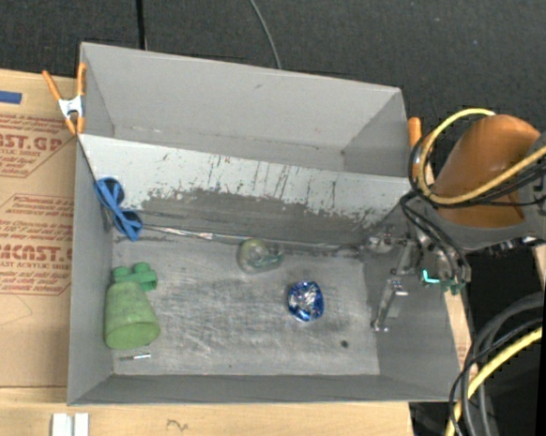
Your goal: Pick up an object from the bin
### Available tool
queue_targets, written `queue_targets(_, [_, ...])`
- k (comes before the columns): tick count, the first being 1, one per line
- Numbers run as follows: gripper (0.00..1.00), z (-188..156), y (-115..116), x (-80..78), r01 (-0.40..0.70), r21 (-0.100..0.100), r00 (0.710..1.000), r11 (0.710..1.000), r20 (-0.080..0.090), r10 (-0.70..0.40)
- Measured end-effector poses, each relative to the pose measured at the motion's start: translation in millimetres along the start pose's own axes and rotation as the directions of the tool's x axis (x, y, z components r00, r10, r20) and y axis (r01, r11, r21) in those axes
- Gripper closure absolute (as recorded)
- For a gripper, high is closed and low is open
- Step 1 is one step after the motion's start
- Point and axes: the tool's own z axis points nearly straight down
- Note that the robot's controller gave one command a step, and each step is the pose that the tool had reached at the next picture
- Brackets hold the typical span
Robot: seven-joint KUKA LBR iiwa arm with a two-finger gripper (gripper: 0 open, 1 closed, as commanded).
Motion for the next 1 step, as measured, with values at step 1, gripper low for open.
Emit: queue_targets(1, [0.0,78.0,96.6,-8.5,0.042,-0.004,0.999,0.999,0.001,-0.042])
